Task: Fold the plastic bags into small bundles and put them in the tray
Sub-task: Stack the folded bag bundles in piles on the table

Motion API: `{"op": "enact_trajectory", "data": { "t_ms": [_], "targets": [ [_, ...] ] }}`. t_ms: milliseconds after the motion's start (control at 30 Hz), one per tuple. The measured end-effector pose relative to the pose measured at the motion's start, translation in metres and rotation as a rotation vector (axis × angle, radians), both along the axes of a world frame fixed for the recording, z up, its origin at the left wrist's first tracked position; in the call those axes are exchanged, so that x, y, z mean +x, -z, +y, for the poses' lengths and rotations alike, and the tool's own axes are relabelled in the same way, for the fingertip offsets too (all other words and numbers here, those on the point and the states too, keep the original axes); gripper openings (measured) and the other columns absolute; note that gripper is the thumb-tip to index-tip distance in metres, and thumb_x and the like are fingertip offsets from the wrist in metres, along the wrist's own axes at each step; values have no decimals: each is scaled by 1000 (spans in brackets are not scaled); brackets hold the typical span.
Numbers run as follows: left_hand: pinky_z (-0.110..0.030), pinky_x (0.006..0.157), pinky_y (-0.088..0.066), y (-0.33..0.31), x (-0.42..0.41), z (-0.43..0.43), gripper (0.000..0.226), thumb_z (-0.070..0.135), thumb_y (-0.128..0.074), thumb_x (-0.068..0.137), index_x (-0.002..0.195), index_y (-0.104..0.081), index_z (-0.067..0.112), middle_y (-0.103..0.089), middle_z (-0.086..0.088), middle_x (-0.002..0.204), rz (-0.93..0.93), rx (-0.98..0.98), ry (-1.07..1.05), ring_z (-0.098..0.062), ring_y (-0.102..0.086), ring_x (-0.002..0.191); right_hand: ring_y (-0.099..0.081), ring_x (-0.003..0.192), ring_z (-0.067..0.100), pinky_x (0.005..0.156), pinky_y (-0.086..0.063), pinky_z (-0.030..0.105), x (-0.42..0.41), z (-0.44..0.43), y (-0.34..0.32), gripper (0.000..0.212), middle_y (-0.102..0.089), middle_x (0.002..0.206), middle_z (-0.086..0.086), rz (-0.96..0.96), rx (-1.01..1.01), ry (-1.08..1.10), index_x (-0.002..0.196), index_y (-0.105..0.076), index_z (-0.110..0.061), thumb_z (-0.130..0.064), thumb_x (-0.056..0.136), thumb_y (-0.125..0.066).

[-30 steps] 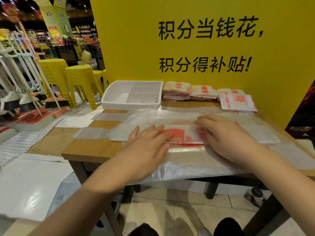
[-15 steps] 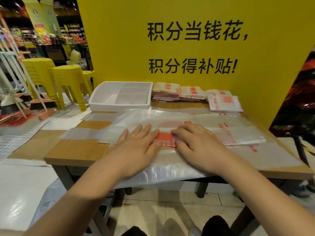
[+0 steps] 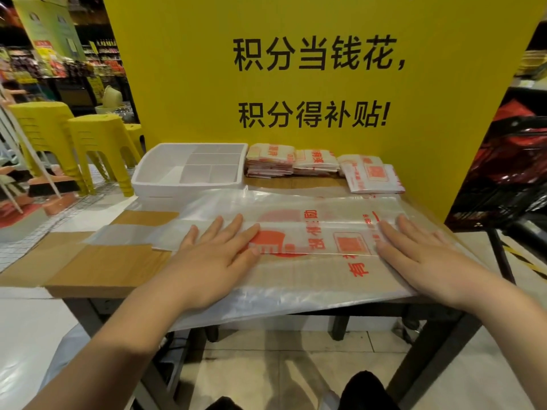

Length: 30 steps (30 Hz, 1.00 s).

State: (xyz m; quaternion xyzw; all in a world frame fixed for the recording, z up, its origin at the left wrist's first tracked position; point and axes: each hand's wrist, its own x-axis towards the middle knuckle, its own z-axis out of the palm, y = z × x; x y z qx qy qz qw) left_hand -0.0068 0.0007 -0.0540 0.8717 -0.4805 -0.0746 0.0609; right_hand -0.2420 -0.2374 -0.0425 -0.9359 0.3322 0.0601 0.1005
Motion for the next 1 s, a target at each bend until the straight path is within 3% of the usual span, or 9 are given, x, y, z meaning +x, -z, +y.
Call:
{"op": "enact_trajectory", "data": {
  "t_ms": [133, 233, 333, 433, 533, 733, 900, 1000],
  "targets": [
    [-44, 123, 7, 1, 4, 2, 59, 66, -15, 97, 154, -15, 50, -2, 20, 165, -15, -88, 7, -7, 5, 152, 8, 154, 15, 124, 5, 47, 3, 7, 3, 66, 5, 168, -2, -89, -103, 40, 159, -5, -34, -59, 99, -7],
    [-44, 122, 10, -2, 7, 2, 63, 73, -13, 94, 152, -25, 49, -17, 18, 164, -70, -113, 70, -10, -8, 152, 5, 153, 13, 125, 4, 42, 11, 24, 2, 59, -4, 168, -5, -203, -149, -63, 157, -20, -35, -55, 102, -18],
    [-45, 121, 11, -7, 10, 4, 77, 79, -4, 83, 147, -34, 50, -35, 21, 153, -147, -118, 131, -7, -23, 144, 1, 153, 8, 124, 2, 35, 24, 44, 2, 68, -6, 166, -14, -238, -60, -208, 157, -18, -42, -71, 95, -19],
    [-44, 121, 10, -9, 10, 10, 71, 77, -5, 86, 144, -37, 51, -41, 22, 145, -213, -123, 125, -5, -29, 139, -3, 152, 4, 125, -4, 35, 29, 52, 7, 71, -9, 165, -17, -244, 4, -270, 155, -16, -47, -77, 90, -17],
    [-43, 121, 8, -6, 1, 18, 81, 74, 5, 79, 146, -34, 50, -35, 17, 152, -213, -129, 48, -6, -23, 144, -5, 150, 2, 125, -5, 33, 27, 54, 9, 67, -11, 164, -20, -277, 18, -269, 153, -18, -51, -75, 91, -19],
    [-44, 121, 17, 1, -7, 29, 91, 87, 5, 73, 155, -6, 49, 3, 12, 167, -56, -44, 46, -8, 11, 152, -8, 150, 2, 124, -7, 31, 28, 52, 12, 67, -14, 163, -20, -296, 15, -277, 152, -20, -52, -77, 89, -20],
    [-44, 119, 20, -4, 13, 27, 90, 86, 6, 72, 154, -6, 51, 4, 12, 167, -63, 7, 73, -6, 11, 152, -11, 149, 1, 123, -10, 30, 27, 52, 8, 63, -19, 162, -21, -313, 40, -302, 151, -25, -52, -73, 92, -28],
    [-44, 121, 16, -6, 14, 29, 94, 86, 2, 72, 155, -15, 47, -12, 13, 165, -89, -18, 78, -7, -3, 152, -19, 146, 0, 123, -17, 31, 26, 50, 9, 65, -26, 157, -24, -345, 43, -321, 150, -31, -48, -74, 91, -32]
  ]
}}
